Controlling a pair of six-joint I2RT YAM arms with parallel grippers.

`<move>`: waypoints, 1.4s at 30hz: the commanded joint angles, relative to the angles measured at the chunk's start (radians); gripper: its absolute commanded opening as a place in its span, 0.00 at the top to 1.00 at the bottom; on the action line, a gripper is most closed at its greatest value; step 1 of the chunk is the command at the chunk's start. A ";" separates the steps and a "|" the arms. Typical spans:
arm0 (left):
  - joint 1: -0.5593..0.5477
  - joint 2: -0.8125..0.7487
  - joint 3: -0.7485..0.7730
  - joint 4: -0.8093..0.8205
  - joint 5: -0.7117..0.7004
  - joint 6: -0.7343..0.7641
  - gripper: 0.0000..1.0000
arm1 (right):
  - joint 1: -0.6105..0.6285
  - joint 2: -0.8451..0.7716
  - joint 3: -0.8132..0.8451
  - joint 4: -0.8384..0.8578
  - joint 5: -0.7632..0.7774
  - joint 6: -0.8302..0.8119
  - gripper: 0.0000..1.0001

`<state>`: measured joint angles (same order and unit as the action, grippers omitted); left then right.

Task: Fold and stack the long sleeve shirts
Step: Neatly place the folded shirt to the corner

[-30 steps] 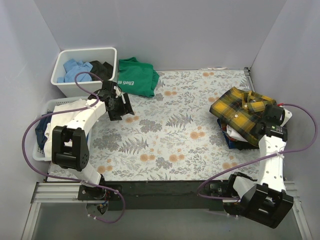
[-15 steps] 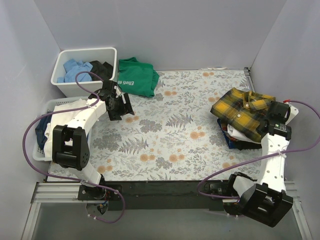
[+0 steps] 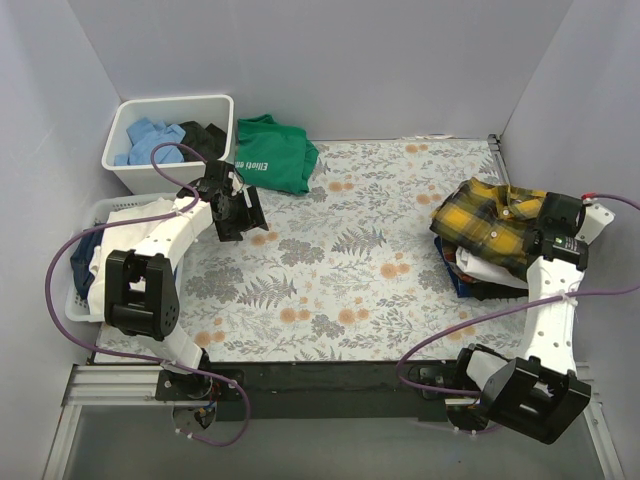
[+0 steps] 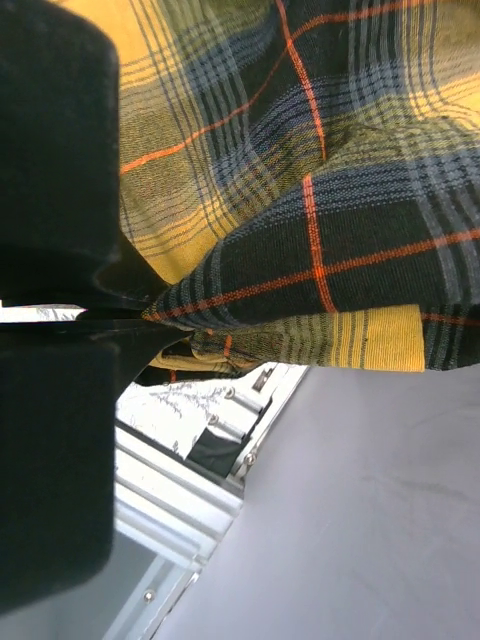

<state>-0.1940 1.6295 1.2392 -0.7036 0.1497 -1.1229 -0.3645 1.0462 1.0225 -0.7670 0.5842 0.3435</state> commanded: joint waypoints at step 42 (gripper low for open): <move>-0.016 -0.290 -0.055 0.088 -0.108 0.057 0.02 | 0.545 0.018 0.251 -0.048 -0.189 0.058 0.01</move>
<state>-0.2070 1.3804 1.2114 -0.6426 0.0811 -1.0946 0.0376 1.0393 1.2327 -0.8124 0.3775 0.3901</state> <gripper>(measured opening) 0.981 0.985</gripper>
